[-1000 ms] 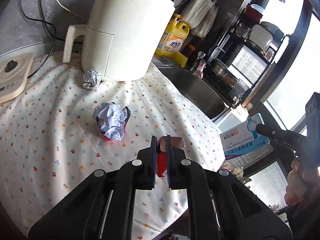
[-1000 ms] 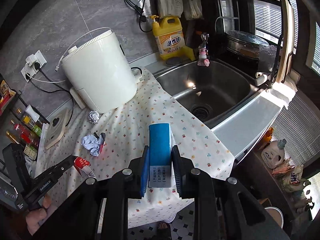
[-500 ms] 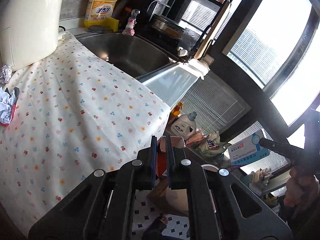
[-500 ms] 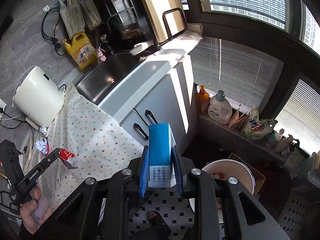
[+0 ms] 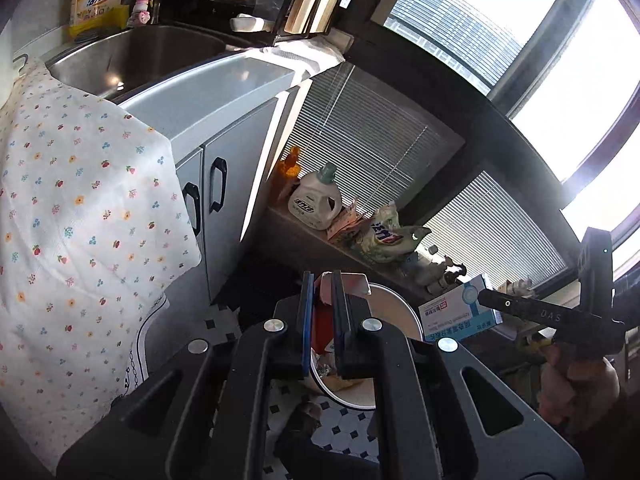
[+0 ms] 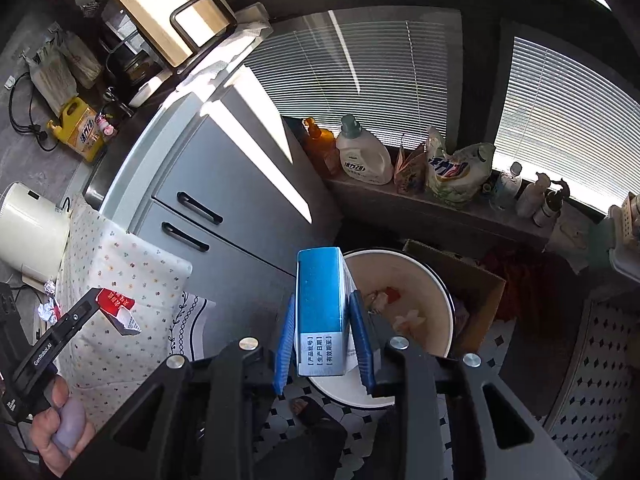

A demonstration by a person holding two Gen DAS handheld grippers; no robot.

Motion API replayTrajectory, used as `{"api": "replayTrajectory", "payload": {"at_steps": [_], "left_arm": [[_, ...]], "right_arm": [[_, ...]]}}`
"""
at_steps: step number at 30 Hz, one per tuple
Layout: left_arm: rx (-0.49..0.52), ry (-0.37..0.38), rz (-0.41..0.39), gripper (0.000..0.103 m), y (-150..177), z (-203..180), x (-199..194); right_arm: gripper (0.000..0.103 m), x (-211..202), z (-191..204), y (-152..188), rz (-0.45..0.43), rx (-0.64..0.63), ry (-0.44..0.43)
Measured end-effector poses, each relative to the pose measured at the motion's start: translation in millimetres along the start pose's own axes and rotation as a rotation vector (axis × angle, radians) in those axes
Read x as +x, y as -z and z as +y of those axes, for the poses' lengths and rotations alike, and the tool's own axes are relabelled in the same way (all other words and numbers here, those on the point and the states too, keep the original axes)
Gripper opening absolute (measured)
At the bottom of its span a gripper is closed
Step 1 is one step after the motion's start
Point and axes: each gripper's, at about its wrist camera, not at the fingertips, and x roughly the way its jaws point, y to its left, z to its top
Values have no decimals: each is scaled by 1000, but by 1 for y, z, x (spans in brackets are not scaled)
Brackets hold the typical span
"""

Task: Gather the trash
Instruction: 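Carry the red carton and blue box to the white bin and open both tools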

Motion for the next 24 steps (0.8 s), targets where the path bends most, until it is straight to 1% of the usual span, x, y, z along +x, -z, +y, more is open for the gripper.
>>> {"api": "replayTrajectory", "payload": {"at_steps": [2, 3, 8, 12, 15, 24], "left_arm": [[10, 2, 16, 9, 3, -12, 9], [15, 3, 23, 9, 4, -19, 14], [26, 8, 62, 9, 11, -45, 39], [33, 25, 98, 9, 21, -66, 61], [43, 40, 127, 9, 27, -80, 78], [82, 89, 204, 10, 36, -120, 120]], "right_arm": [[69, 3, -14, 1, -6, 20, 12], [72, 4, -19, 1, -7, 20, 17], [80, 4, -44, -1, 2, 13, 33], [81, 0, -60, -3, 4, 1, 49], [85, -6, -74, -4, -10, 4, 66], [85, -18, -110, -3, -20, 36, 98]]}}
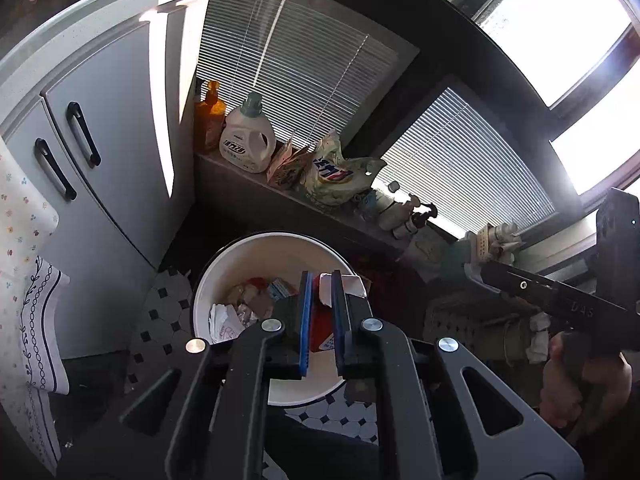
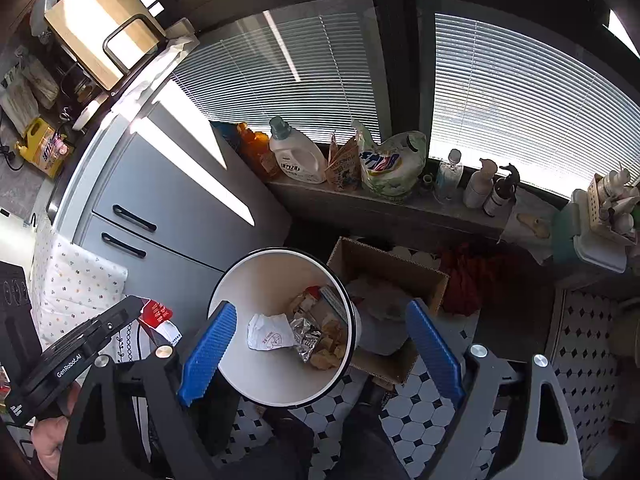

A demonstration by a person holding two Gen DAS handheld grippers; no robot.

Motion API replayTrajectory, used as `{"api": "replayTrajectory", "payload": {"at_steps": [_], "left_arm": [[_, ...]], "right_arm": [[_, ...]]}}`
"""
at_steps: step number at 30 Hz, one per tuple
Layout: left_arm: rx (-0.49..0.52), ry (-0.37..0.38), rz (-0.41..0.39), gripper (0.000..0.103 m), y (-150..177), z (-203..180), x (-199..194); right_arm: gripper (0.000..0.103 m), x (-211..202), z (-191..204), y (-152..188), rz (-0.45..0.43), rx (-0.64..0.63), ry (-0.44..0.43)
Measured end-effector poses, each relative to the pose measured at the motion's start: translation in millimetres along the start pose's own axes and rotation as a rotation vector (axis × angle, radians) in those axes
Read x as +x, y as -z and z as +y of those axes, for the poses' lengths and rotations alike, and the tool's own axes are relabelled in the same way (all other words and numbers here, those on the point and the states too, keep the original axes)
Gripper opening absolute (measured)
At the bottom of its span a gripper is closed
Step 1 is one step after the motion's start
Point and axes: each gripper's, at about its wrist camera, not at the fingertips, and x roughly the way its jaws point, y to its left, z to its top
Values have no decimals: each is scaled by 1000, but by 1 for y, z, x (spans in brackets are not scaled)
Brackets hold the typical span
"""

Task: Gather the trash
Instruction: 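Carry the red carton and blue box to the white bin and open both tools, then move both tools back up over the counter toward the foil and paper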

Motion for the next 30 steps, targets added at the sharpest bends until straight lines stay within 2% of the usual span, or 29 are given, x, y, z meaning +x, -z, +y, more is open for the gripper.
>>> {"api": "replayTrajectory", "payload": {"at_steps": [5, 13, 19, 26, 30], "left_arm": [[-1, 10, -8, 35, -5, -3, 0], [-30, -45, -51, 53, -10, 27, -28], [-71, -94, -101, 61, -11, 63, -61], [-126, -155, -176, 75, -6, 107, -113], [-153, -209, -235, 83, -3, 135, -149]], "right_arm": [[85, 2, -6, -1, 0, 14, -1], [86, 10, 24, -3, 6, -13, -34], [88, 13, 67, -5, 4, -55, -64], [95, 10, 133, -7, -17, -121, -105], [95, 5, 173, -5, -24, -163, -135]]}}
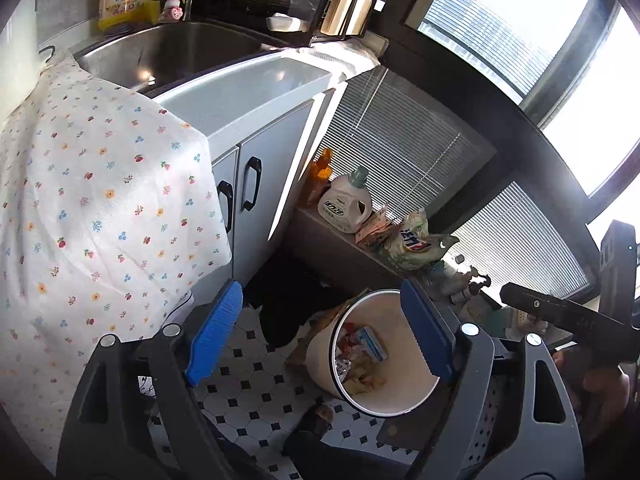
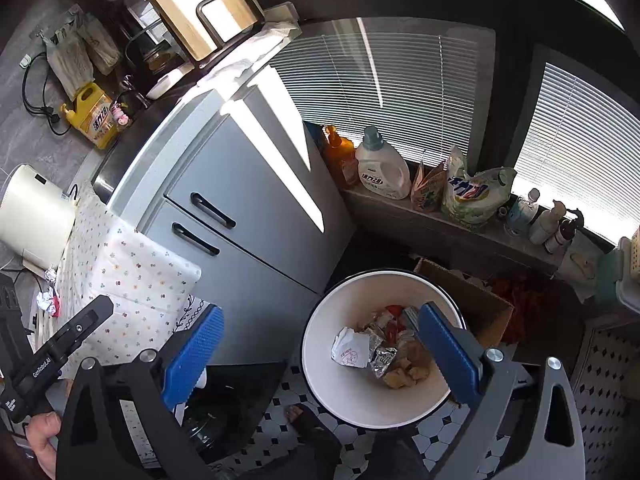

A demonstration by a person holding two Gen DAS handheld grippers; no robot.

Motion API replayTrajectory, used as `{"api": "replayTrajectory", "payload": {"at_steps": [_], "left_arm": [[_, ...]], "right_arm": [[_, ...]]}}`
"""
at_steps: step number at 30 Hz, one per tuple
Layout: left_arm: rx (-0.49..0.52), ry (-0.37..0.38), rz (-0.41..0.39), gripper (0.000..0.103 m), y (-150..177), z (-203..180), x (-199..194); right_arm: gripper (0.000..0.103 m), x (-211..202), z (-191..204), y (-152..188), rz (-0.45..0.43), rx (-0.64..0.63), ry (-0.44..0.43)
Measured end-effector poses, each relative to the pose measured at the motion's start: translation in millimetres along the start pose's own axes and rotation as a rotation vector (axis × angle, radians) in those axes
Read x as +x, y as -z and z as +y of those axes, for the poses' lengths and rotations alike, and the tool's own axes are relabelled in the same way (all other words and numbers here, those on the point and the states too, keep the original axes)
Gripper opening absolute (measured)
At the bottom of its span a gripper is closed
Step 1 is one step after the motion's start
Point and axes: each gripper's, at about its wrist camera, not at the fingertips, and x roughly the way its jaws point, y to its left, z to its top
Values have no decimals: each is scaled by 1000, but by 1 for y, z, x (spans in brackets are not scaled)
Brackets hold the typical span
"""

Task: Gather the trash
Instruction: 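Move both tools back up over the counter toward the foil and paper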

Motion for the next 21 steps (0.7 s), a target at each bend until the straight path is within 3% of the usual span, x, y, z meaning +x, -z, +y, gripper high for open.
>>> {"api": "replayTrajectory", "payload": {"at_steps": [10, 21], "left_arm": [[-124, -130, -148, 91, -14, 100, -76], [-280, -237, -253, 91, 10, 196, -143]], "right_arm": [[95, -3, 111, -5, -35, -147, -80], [95, 1, 225, 8, -48, -333, -188]]}}
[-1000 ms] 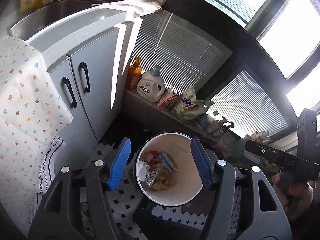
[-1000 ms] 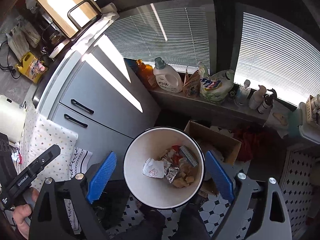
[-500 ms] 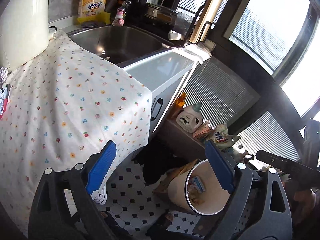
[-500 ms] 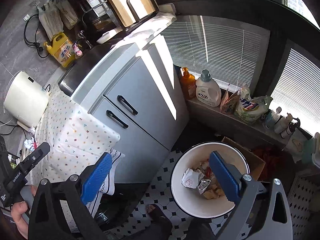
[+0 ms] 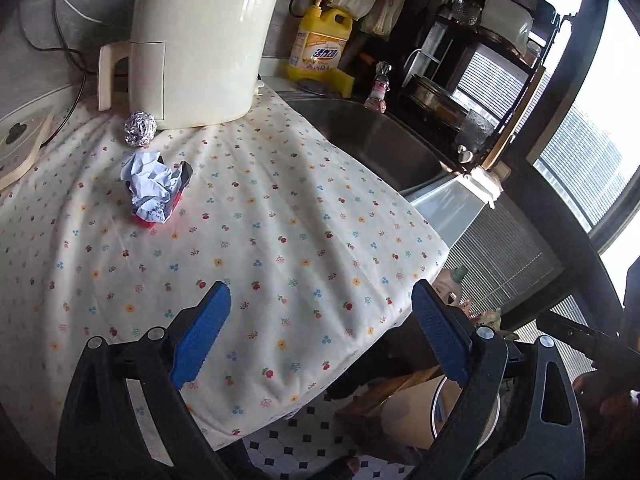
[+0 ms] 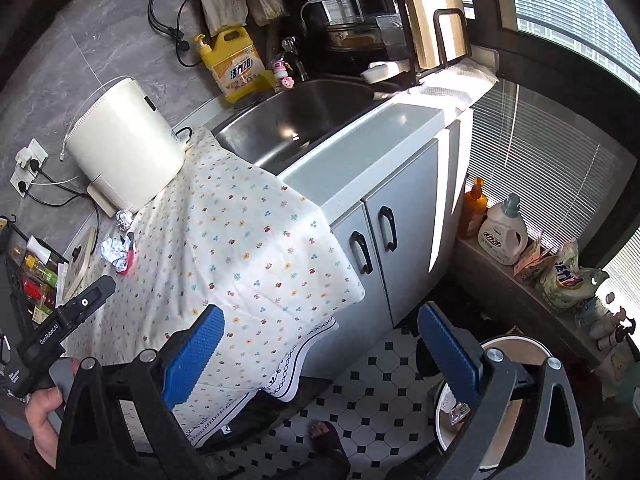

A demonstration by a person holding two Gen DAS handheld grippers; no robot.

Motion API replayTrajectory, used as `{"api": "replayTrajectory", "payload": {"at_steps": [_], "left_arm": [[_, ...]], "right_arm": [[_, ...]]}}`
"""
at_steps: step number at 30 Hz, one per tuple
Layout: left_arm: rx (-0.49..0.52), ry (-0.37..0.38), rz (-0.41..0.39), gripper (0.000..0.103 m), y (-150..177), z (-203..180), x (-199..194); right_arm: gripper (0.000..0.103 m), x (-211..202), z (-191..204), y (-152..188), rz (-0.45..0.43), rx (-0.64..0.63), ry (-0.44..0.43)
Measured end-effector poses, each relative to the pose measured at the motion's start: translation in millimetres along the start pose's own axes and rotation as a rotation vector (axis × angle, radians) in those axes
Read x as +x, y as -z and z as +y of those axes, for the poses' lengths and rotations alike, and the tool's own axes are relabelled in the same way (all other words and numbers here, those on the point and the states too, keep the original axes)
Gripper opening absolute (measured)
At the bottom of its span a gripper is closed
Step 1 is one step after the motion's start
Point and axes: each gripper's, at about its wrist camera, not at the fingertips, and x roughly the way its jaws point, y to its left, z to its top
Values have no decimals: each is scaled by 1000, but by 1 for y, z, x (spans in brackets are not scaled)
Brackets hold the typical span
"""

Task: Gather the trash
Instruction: 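Move both tools back up over the counter toward the foil and paper, then close the right tool on the crumpled white paper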

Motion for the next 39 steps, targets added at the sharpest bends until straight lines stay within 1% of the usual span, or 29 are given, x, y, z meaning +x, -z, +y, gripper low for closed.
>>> {"api": "replayTrajectory", "payload": {"at_steps": [2, 3, 8, 9, 13, 16, 20, 24, 26, 28, 30, 32, 36, 39], "left_arm": [[-21, -20, -17, 91, -2, 17, -8], [-30, -30, -26, 91, -2, 26, -12], [-81, -77, -69, 92, -3, 71, -35], [-92, -88, -78, 92, -3, 81, -41], [-115, -146, -117, 92, -1, 118, -63], [-134, -183, -137, 93, 0, 146, -79], [-166, -225, -156, 93, 0, 185, -95], [-183, -257, -162, 93, 1, 218, -105], [-194, -266, -163, 93, 1, 233, -110], [-205, -273, -164, 93, 2, 245, -113], [-218, -279, -163, 93, 3, 256, -115], [-231, -287, -161, 93, 4, 266, -114], [-266, -297, -162, 93, 7, 284, -111], [-283, -297, -158, 93, 6, 293, -102]], "right_arm": [[95, 4, 21, -4, -10, -33, -24], [95, 9, 42, -7, -21, -67, -38], [95, 26, 100, -12, -34, -157, -50], [95, 26, 100, -12, -34, -157, -50], [95, 40, 143, -11, -33, -215, -100], [95, 51, 173, -8, -36, -241, -169], [95, 70, 212, -4, -33, -264, -192], [95, 92, 249, 0, -39, -306, -198], [95, 107, 269, 1, -27, -348, -166], [95, 124, 285, 0, 3, -368, -150], [95, 138, 296, -2, 35, -354, -165], [95, 149, 306, -5, 48, -345, -174], [95, 169, 329, -12, 61, -381, -173], [95, 193, 341, -19, 93, -398, -157]]}}
